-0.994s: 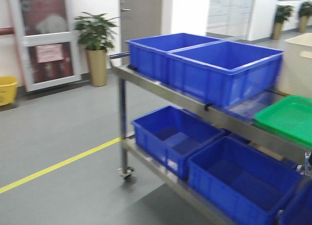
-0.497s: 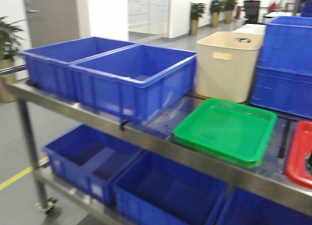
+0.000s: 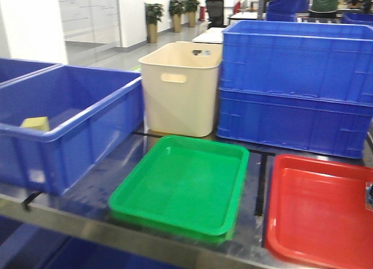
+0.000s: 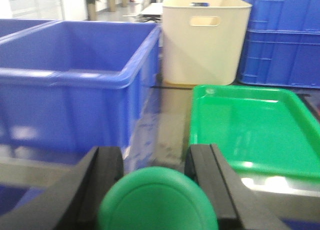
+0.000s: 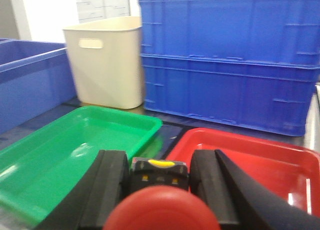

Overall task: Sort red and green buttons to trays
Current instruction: 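Drive the base, holding both buttons, to the green and red trays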

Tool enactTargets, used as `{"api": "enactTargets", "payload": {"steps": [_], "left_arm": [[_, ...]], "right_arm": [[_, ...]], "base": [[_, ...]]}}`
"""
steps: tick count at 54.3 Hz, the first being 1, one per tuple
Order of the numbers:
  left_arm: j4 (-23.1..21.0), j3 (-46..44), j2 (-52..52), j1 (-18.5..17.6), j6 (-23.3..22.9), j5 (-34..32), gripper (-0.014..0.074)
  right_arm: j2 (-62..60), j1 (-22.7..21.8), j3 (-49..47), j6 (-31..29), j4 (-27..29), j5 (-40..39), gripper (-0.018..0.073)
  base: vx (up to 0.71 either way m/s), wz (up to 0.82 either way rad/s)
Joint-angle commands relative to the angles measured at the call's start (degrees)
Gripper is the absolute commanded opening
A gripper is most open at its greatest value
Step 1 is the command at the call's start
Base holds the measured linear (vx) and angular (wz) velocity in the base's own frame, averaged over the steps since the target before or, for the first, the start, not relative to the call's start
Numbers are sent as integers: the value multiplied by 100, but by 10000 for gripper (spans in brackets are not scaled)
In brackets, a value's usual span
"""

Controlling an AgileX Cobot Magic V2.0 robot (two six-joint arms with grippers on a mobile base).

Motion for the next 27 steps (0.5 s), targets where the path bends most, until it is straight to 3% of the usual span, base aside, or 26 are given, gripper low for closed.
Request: {"api": "enactTargets", "payload": {"steps": [1,27], "left_arm": [[-39,-179,-22,-49,-35,-502,-6],[-39,-179,-22,-49,-35,-502,-6]], "right_arm": [[5,7,-178,4,-66,-353,-6],[5,7,-178,4,-66,-353,-6]], "base": [[28,-37],[25,-35]]}}
